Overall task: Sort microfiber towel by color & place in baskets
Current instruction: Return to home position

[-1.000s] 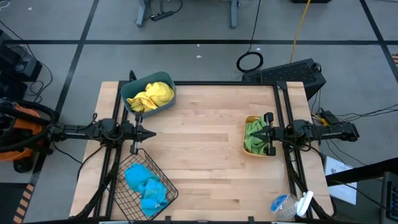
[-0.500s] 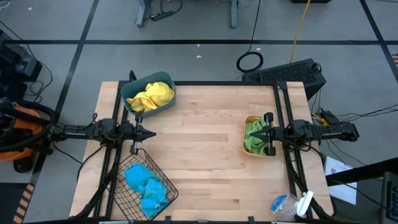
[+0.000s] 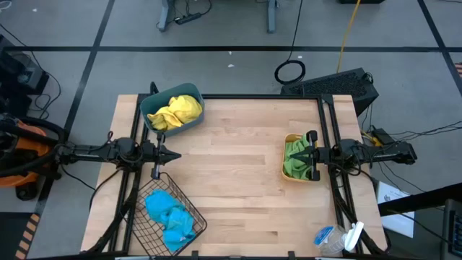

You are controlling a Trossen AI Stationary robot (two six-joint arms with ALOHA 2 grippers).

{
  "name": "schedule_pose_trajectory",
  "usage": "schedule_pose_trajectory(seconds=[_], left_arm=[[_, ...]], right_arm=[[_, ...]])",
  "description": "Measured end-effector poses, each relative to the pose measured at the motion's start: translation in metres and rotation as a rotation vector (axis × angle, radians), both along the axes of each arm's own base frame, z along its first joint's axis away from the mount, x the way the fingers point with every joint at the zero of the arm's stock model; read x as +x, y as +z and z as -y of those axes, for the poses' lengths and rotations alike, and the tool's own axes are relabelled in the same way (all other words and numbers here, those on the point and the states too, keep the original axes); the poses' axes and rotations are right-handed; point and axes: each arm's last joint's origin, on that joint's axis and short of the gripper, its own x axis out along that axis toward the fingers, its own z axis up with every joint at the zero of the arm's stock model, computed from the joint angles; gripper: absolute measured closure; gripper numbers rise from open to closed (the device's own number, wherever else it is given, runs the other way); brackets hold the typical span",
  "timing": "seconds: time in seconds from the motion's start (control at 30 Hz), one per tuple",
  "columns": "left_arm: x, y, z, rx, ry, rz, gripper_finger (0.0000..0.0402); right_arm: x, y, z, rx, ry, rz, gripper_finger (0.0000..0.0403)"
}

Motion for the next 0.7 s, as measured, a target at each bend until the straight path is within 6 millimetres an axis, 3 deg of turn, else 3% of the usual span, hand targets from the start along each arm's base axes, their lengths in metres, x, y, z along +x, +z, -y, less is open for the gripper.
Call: schedule_pose_trajectory(seconds=[0.7], left_arm=[[0.0,0.0,0.0,0.0,0.0,0.0,0.04]], right_arm=[[0.0,0.0,0.0,0.0,0.0,0.0,0.0403]])
